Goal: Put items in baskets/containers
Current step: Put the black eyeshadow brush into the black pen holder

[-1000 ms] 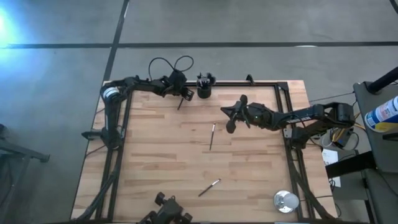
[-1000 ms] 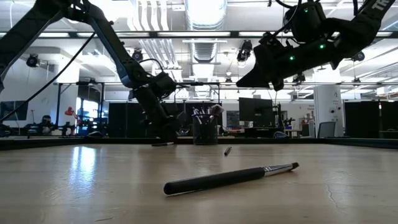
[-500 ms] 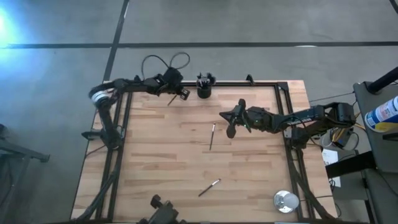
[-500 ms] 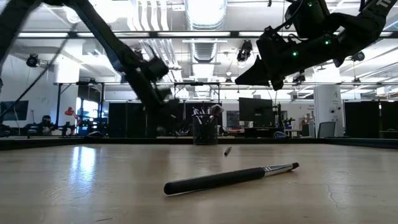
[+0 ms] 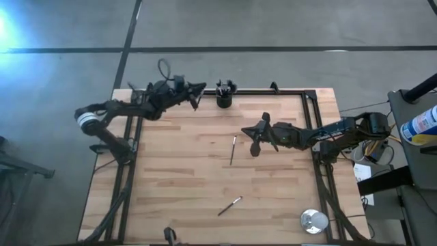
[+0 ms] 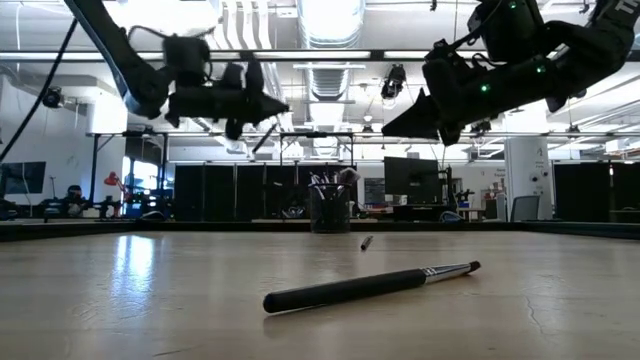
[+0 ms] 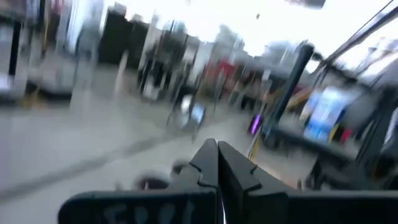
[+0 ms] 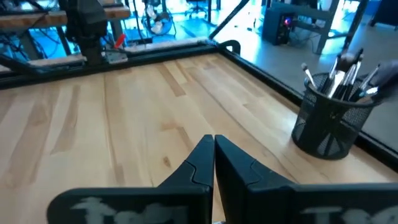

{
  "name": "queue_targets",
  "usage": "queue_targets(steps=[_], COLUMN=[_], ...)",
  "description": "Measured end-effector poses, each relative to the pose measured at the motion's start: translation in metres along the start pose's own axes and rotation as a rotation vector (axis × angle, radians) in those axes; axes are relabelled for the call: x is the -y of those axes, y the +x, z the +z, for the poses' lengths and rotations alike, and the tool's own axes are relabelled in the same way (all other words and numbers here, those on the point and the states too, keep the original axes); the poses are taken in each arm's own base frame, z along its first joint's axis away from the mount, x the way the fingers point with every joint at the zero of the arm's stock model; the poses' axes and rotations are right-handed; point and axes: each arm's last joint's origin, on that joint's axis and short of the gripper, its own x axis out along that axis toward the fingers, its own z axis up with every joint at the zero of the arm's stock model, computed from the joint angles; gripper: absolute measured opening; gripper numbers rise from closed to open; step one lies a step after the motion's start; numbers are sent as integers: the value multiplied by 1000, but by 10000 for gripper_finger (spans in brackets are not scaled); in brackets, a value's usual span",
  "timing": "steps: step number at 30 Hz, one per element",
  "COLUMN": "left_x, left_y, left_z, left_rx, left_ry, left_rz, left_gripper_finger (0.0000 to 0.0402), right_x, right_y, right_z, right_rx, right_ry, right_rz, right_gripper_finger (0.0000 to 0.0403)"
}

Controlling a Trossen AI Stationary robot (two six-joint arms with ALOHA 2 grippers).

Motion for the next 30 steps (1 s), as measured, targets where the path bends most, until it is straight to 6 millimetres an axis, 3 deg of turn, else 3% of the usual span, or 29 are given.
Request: queue_targets(steps=[5,14,20,25,30], left_x=[-5,-23,-42,-54,-65], left_y=[16,91,126,141,142], left_z=[-4,-7,-20,-29,-45], left_rx=[87,132,137,146,108], left_ry=[65,211,230,241,230], left_rz=[-83,-262,-308,-327,-312], left_gripper_finger=[0,0,0,0,0], right_x=[0,0,0,-1,-1], right_y=[0,0,0,-1,-1], right_z=[0,2,2,1,1], right_rx=[10,22,22,20,20], right_ry=[-8,-21,-29,-41,-49], right_rz=[1,3,4,7,7], right_gripper_finger=[8,8,8,8,8])
